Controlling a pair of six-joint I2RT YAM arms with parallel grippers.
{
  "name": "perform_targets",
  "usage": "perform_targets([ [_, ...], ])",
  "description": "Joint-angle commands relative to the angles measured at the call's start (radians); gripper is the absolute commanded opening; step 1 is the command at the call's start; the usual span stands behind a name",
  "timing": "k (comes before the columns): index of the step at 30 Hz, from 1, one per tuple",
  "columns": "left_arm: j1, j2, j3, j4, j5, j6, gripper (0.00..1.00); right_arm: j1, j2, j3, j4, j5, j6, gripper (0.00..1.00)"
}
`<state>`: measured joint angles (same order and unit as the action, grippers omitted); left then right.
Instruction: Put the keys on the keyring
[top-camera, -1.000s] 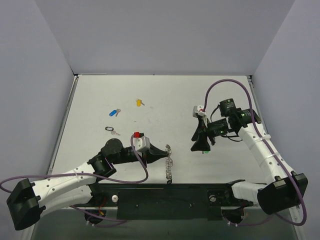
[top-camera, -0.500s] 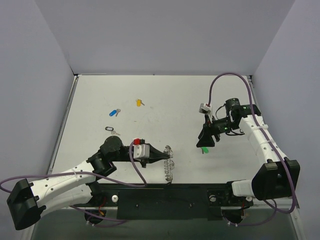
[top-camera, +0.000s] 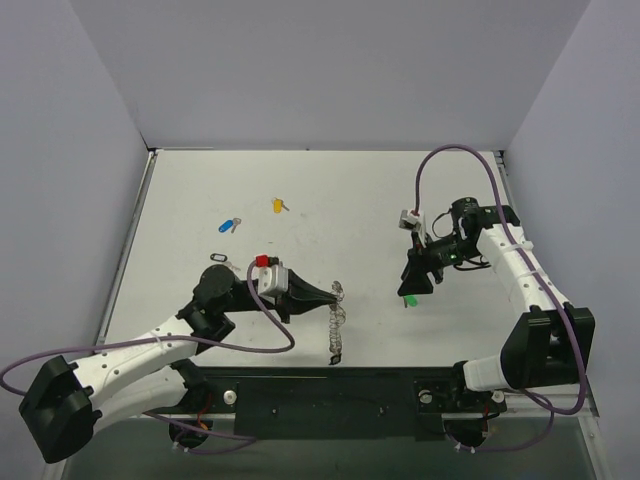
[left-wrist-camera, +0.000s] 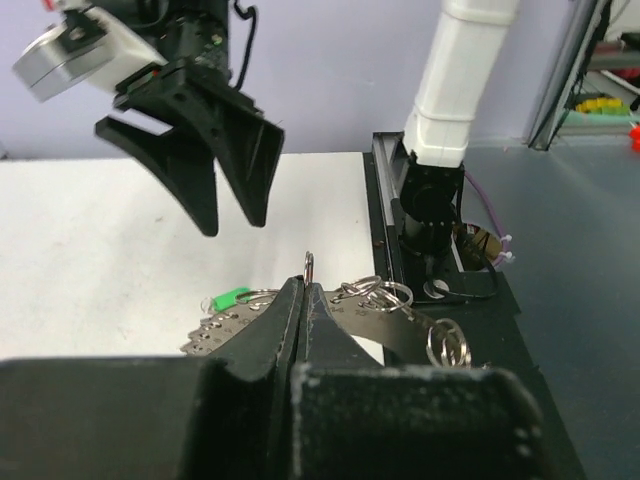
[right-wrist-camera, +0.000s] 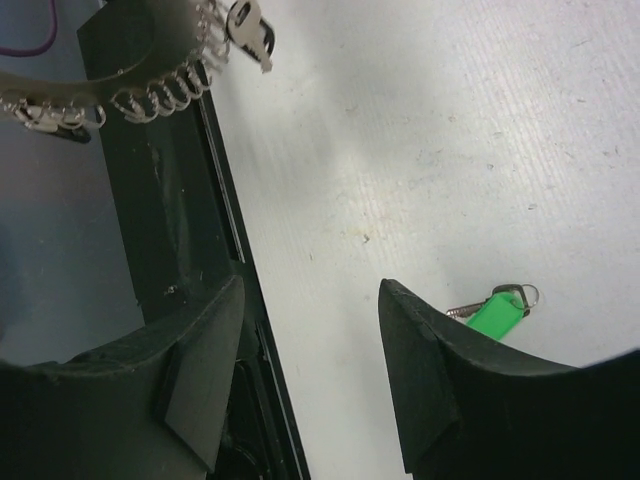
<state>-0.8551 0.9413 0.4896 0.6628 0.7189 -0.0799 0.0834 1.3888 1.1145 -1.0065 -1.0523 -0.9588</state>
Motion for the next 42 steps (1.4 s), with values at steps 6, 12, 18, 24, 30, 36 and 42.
perform_targets([
  [6, 0.183, 0.028, 0.087, -0.011, 0.054, -0.264, 0.0, -0.013, -0.082, -0.031, 0.257, 0.229, 0.329, 0.46],
  [12, 0.235, 0.079, 0.138, -0.089, 0.128, -0.279, 0.0, -0.014, -0.166, -0.133, 0.43, 0.472, 0.603, 0.47],
  [18, 0.241, 0.07, 0.187, -0.272, 0.157, -0.159, 0.0, -0.013, -0.156, -0.211, 0.568, 0.593, 0.854, 0.49],
  [24, 0.241, 0.011, 0.204, -0.413, 0.111, -0.027, 0.0, -0.056, -0.065, -0.303, 0.687, 0.448, 0.948, 0.45],
  [30, 0.245, 0.025, 0.199, -0.396, 0.136, -0.034, 0.0, -0.073, 0.047, -0.271, 0.707, 0.449, 0.999, 0.44],
  [36, 0.251, 0.028, 0.196, -0.381, 0.149, -0.041, 0.0, -0.076, 0.119, -0.262, 0.701, 0.454, 1.008, 0.43],
  [42, 0.251, 0.022, 0.193, -0.374, 0.155, -0.041, 0.0, -0.074, 0.208, -0.228, 0.658, 0.457, 1.0, 0.32],
])
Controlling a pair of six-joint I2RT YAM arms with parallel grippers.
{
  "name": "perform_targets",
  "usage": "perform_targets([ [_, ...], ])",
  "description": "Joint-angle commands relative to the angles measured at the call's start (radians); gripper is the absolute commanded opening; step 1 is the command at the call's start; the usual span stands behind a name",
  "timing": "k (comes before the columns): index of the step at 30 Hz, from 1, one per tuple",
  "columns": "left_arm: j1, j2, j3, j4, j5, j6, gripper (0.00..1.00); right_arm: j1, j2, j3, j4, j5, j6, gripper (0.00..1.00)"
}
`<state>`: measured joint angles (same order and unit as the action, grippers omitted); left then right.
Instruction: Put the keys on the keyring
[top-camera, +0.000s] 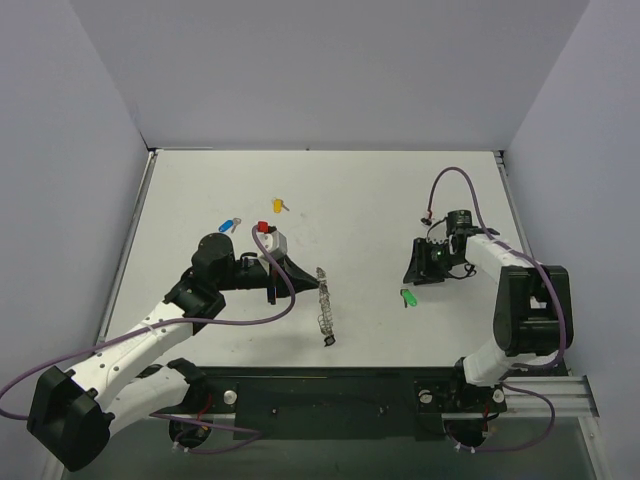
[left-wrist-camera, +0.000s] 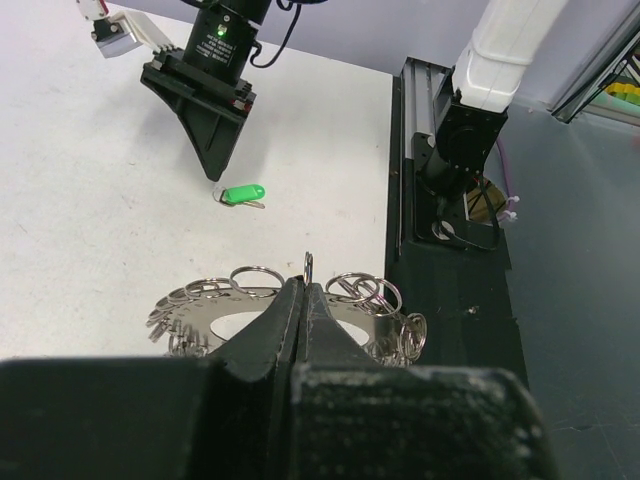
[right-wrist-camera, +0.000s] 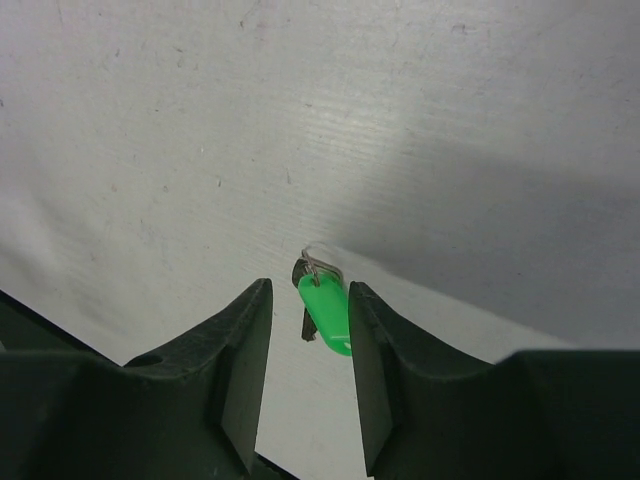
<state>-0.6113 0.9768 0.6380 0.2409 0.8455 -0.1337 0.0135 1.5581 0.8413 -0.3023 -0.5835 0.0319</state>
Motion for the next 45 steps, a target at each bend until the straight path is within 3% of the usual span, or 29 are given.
perform_targets([
  [1, 0.008, -0.013, 0.045, 0.046, 0.029, 0.013, 0.0, -0.004, 0.051, 0.05, -0.049, -0.013, 0.005, 0.31],
  [45, 0.01, -0.012, 0.049, 0.04, 0.03, 0.019, 0.0, 0.026, 0.192, 0.131, -0.162, -0.075, -0.067, 0.19],
])
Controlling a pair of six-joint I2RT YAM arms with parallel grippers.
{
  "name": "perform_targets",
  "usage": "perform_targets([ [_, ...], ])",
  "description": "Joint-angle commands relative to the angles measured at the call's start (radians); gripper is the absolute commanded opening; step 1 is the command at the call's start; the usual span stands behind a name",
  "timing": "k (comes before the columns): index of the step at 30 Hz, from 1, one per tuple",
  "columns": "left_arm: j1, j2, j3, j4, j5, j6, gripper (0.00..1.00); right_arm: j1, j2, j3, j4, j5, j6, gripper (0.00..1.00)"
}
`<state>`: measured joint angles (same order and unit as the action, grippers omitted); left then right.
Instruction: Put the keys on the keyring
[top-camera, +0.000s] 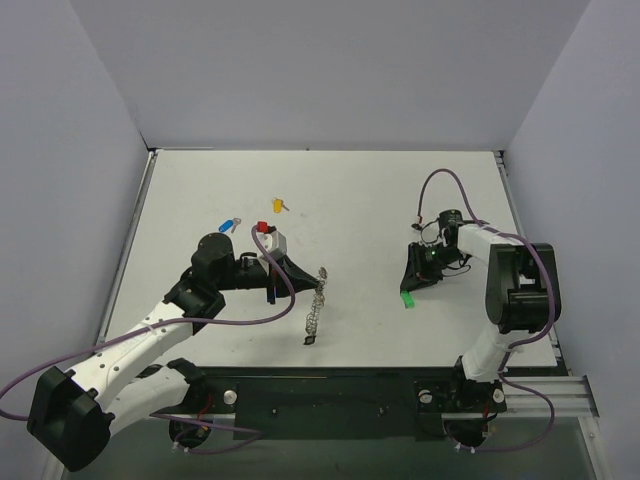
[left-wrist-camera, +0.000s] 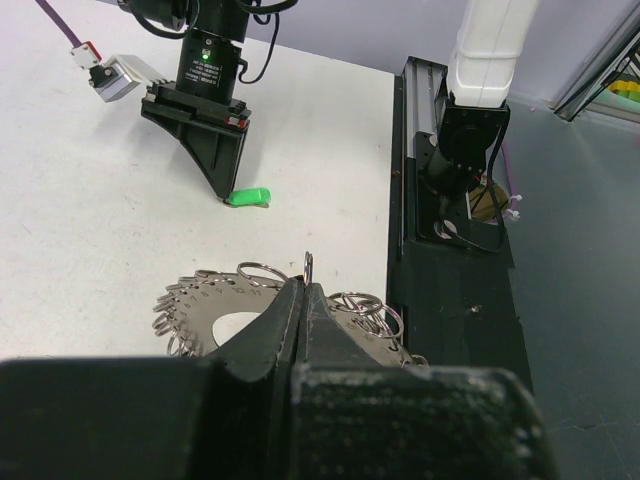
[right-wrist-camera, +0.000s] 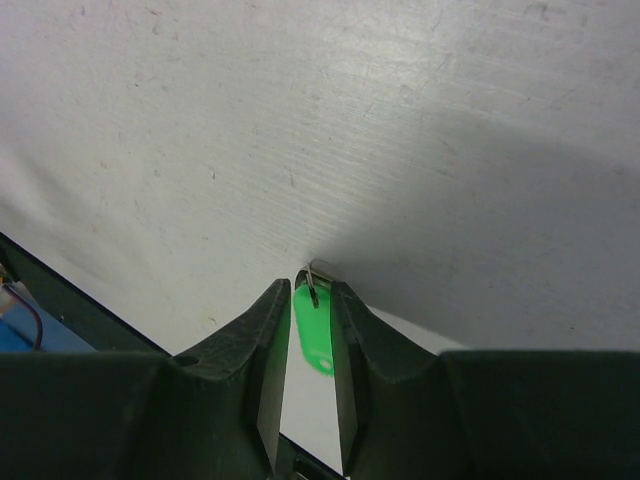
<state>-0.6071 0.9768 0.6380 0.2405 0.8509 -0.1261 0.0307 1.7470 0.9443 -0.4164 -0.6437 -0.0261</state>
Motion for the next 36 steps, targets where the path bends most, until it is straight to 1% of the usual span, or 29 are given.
perform_targets([
  [1, 0.007, -0.01, 0.048, 0.039, 0.025, 0.011, 0.0, 0.011, 0.003, 0.027, -0.048, -0.013, -0.009, 0.19],
  [16, 0.006, -0.012, 0.051, 0.039, 0.025, 0.011, 0.0, 0.015, 0.009, 0.031, -0.051, 0.024, -0.011, 0.15],
  [36, 0.007, -0.012, 0.048, 0.037, 0.027, 0.009, 0.0, 0.025, 0.025, 0.044, -0.065, 0.018, -0.017, 0.12],
])
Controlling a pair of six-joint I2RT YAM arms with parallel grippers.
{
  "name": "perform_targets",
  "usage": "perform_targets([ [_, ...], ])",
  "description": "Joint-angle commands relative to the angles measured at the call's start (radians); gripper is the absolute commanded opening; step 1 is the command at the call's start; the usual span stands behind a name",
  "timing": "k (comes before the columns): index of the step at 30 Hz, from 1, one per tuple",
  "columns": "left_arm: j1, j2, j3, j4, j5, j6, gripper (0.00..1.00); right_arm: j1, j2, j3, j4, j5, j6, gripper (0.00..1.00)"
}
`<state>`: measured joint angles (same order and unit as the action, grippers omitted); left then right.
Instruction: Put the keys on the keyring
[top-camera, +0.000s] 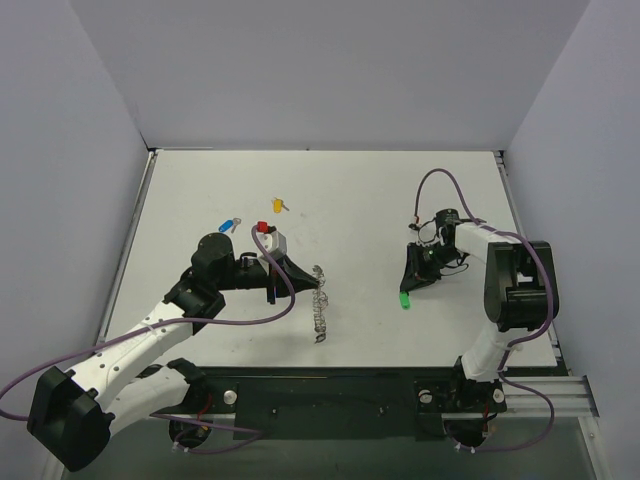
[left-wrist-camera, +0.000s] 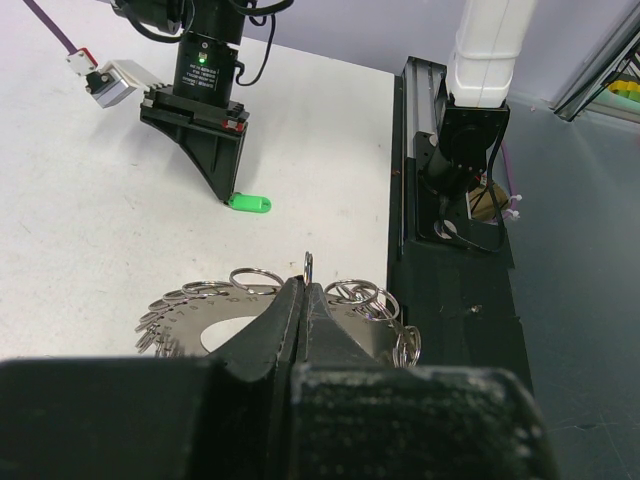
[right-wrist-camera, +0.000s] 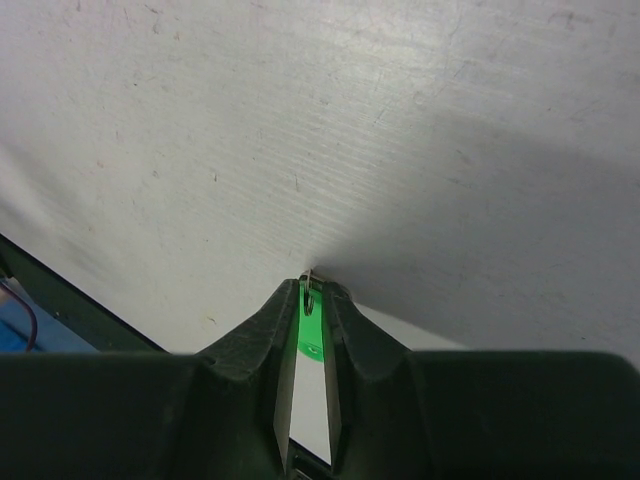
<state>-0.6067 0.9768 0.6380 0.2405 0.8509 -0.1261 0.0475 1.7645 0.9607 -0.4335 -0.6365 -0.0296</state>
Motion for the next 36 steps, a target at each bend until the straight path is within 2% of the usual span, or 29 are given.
perform_targets([
  [1, 0.007, -0.01, 0.048, 0.037, 0.027, 0.009, 0.0, 0.008, 0.009, 0.029, -0.05, 0.011, -0.015, 0.11],
  [8, 0.007, -0.013, 0.049, 0.039, 0.027, 0.009, 0.0, 0.008, 0.009, 0.027, -0.051, 0.017, -0.015, 0.07],
  [13, 0.007, -0.012, 0.048, 0.037, 0.025, 0.009, 0.0, 0.008, 0.009, 0.029, -0.054, 0.021, -0.019, 0.0],
  [27, 0.007, -0.013, 0.046, 0.037, 0.033, 0.013, 0.0, 0.003, -0.049, 0.042, -0.088, -0.051, -0.085, 0.0],
  [36, 0.007, -0.033, 0.028, 0.081, 0.042, 0.02, 0.0, -0.009, -0.147, 0.052, -0.123, -0.129, -0.181, 0.0],
])
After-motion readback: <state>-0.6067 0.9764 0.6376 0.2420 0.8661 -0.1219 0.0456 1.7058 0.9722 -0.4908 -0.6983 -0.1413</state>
